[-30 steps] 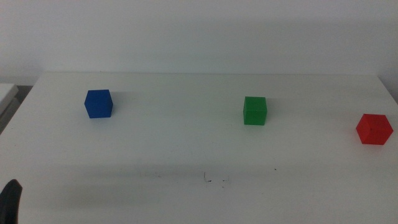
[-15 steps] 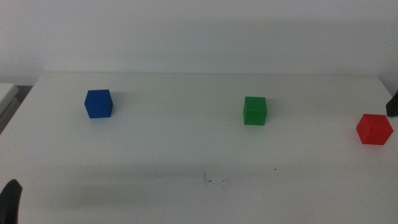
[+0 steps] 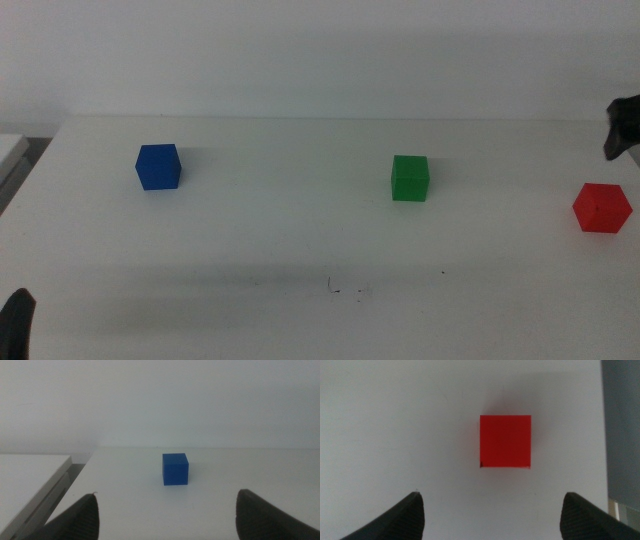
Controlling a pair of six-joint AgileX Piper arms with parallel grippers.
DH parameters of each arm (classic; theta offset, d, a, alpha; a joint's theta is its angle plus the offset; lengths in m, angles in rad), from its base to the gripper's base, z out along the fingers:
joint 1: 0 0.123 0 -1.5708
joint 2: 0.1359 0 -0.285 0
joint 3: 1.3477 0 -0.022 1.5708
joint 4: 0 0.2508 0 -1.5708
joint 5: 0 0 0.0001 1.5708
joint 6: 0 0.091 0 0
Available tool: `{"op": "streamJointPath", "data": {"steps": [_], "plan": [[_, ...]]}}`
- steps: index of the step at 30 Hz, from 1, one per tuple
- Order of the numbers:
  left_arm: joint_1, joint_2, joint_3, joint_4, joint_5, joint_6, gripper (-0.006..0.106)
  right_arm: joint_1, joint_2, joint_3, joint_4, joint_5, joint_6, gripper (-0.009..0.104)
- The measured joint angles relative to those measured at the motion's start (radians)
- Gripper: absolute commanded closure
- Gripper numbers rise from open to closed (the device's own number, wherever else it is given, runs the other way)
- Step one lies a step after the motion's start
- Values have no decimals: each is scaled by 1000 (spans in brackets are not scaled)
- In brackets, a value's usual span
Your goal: Stack red cubes first, then green, then blue cubes in a specific spot.
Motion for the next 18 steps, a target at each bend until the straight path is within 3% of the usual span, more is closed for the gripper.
{"op": "streamJointPath", "data": {"steps": [18], "plan": [[0, 0, 0, 0, 0, 0, 7, -24, 243, -68, 0, -13, -14, 14]]}}
